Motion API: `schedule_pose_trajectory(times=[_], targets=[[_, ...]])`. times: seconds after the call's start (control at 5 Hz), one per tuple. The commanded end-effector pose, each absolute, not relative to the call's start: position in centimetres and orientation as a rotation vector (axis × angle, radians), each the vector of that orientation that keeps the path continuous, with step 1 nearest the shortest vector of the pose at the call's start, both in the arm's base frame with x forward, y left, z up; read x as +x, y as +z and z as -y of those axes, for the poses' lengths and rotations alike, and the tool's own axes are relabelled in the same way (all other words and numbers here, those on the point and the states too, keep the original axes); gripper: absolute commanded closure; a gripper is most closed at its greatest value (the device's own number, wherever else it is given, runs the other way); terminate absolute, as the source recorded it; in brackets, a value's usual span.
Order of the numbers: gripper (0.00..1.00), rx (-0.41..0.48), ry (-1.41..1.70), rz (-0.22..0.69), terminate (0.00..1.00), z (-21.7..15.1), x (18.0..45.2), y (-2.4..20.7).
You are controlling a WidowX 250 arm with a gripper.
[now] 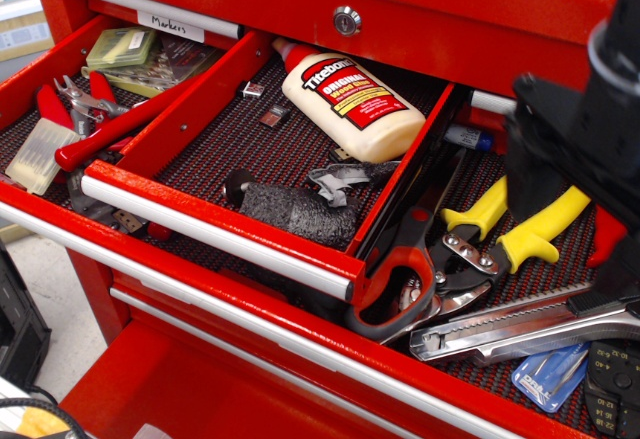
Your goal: Pick up box cutter and put into drawer
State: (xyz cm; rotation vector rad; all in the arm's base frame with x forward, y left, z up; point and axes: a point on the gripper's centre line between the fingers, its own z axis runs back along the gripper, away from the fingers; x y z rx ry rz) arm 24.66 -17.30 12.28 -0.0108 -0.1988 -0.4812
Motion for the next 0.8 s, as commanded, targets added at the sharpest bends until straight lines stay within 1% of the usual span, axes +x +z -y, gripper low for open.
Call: schedule_pose_trajectory(times=[0.0,0.2,0.4,0.6], targets=[[0.00,-0.095,-0.541,0.278,0.00,18.1,26.6,9.8],[0.00,-0.116,-0.551,0.292,0.00,19.0,27.1,8.1],[0.00,-0.127,-0.560,0.315,0.00,18.4,27.3,5.9],[0.00,-0.121,-0.556,0.329,0.00,18.2,27.3,4.8]])
